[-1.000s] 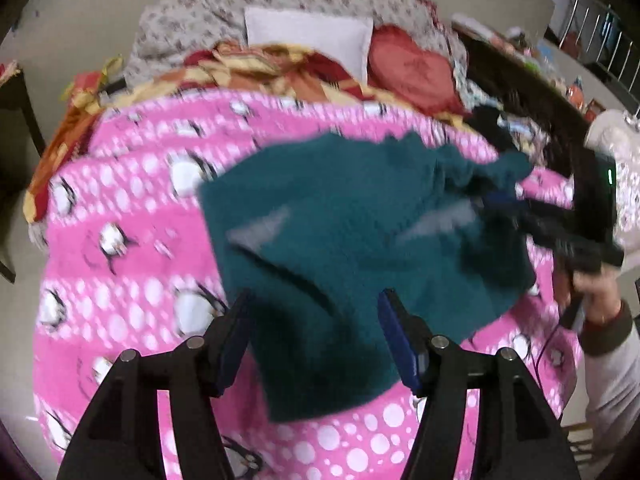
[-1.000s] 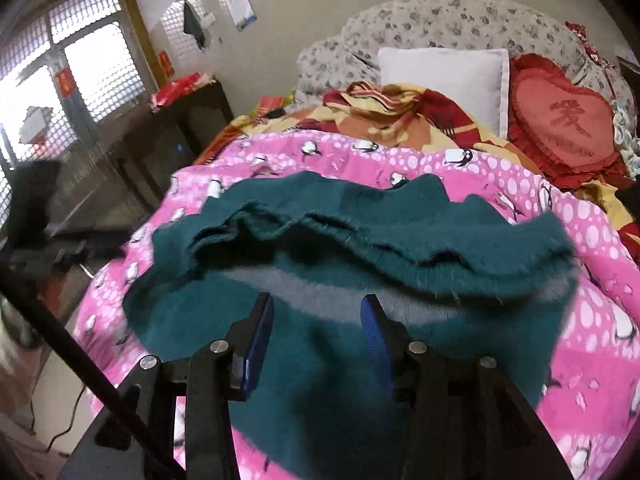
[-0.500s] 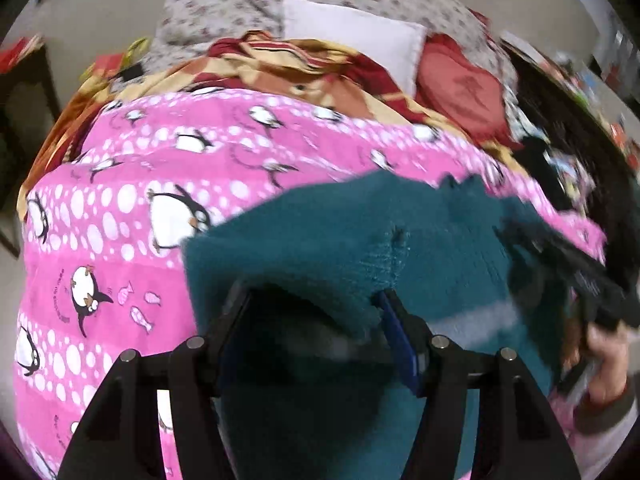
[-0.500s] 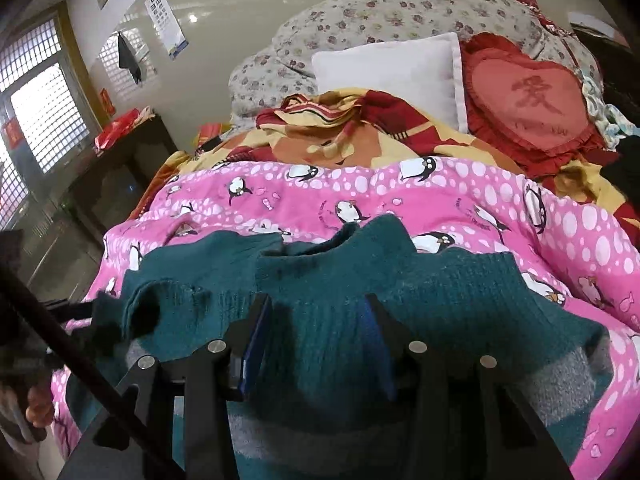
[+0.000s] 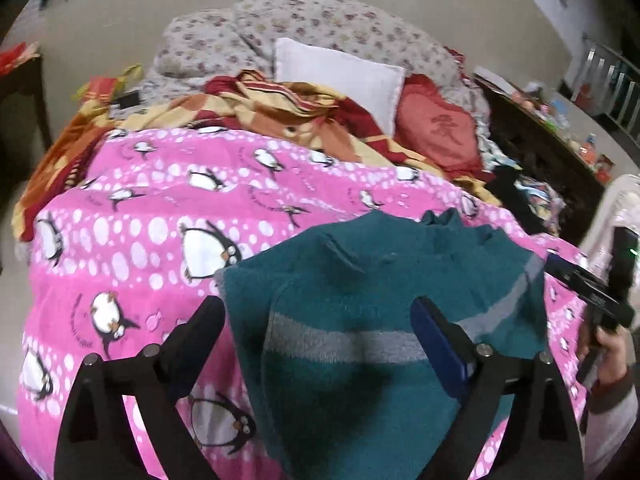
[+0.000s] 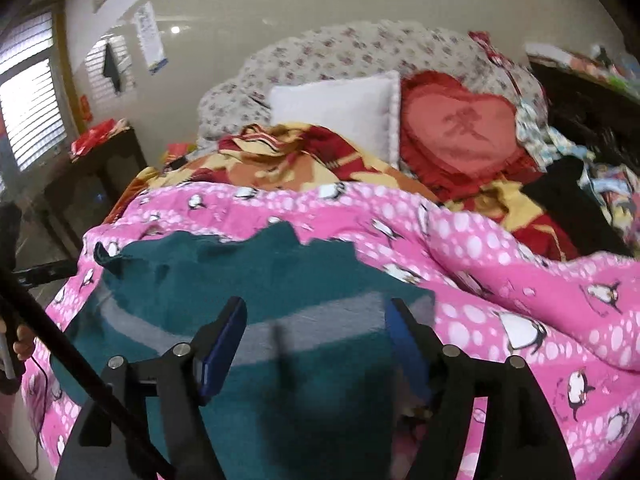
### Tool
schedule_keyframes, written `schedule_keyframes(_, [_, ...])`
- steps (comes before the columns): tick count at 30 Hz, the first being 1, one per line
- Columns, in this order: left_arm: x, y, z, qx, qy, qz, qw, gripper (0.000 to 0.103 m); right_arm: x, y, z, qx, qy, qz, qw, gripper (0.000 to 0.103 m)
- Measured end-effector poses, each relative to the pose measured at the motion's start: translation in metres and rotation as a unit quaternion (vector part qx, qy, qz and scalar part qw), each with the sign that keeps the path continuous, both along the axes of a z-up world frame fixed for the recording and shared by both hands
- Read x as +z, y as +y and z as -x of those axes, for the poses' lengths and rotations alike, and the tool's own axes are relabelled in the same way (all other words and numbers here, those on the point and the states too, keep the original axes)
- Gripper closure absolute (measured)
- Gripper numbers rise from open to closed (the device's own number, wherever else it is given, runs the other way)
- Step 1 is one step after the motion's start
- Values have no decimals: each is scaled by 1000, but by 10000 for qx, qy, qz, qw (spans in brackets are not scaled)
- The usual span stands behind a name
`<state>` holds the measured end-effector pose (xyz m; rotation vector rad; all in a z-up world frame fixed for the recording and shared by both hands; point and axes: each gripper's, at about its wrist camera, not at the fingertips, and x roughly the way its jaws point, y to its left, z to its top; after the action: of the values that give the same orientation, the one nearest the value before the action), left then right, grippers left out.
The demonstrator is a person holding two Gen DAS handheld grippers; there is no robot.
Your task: Fold small clothes
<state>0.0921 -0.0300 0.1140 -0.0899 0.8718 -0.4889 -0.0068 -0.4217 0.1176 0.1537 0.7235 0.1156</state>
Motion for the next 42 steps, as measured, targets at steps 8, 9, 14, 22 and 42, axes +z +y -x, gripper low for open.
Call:
schedule_keyframes(8, [-15,-5,-25,-140,-48,-421,9990,8,-17,5,-43,224,252,186,9993,25])
schedule_keyframes(9, [-17,-7,-29,-199,-67,-377,9991,8,-20,5,-46,225,280,187,9992,25])
schedule_keyframes(14, [-28,-17,-40,-344,-30,-282,9990,8,-31,-3,-59,166,446,41,9989,25])
schedule_keyframes(22, [-40,-46,-44,-426,-75,-772,9961,78,-31,-9,-53,243,333,-76,9991,96])
schedule_keyframes(42, [-3,-34,-50,121,-583,-583,9965,87,18,-10,-52,-259,-516,64,9983,97])
